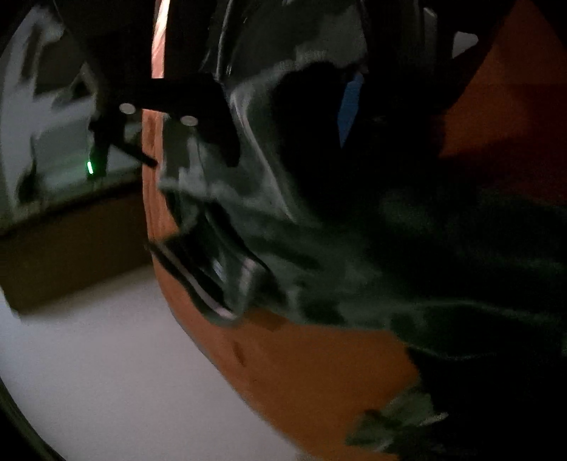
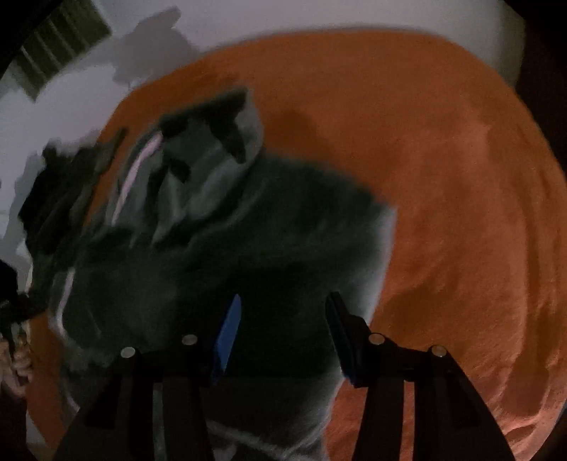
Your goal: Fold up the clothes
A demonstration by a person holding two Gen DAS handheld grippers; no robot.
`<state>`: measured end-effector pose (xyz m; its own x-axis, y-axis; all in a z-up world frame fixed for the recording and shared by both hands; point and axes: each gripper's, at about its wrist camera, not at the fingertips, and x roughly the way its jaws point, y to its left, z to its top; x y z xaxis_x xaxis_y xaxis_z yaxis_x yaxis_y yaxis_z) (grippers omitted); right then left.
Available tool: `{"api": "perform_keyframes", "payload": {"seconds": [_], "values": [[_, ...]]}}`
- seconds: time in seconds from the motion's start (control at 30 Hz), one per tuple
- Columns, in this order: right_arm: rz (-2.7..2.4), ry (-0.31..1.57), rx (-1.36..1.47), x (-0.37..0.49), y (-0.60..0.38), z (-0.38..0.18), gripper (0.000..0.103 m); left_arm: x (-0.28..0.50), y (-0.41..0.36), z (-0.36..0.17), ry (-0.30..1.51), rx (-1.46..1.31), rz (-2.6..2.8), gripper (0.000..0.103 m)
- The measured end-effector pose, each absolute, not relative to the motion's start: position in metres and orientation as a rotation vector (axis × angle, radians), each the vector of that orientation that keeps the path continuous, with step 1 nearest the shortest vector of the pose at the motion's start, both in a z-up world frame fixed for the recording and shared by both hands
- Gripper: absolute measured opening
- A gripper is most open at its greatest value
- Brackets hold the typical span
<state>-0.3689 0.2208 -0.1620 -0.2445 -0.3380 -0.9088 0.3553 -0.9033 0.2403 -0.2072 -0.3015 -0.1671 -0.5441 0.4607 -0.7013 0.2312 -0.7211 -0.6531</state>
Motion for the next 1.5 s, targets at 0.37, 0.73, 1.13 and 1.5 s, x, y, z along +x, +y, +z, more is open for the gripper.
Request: {"api": "perform_keyframes", "payload": {"seconds": [0.37,0.73,1.13,1.5], "values": [[-2.196,-0.105,1.679,-0.330,0.275,-0.155,0.046,-0.183,-0.280,-0.175,-1.170,-1.468,2.303,0.057],[-2.313,0.062,1.654,-0.264,0.256,-0.201,0.017,-0.154,-0.271,-0.175,-1.160,-1.501,2.307,0.057],[-2.337,-0.367,1.699,-0.256,0.310,-0.232,0.015,-0.201,-0.241,-0.189,-1.053,-1.494,2.310,0.057],[-2.333,-0.325,1.688,-0.260,0.317,-0.227,0.015,-0.149,-0.265,-0.181,-1.057,-1.605,2.422,0.010]]}}
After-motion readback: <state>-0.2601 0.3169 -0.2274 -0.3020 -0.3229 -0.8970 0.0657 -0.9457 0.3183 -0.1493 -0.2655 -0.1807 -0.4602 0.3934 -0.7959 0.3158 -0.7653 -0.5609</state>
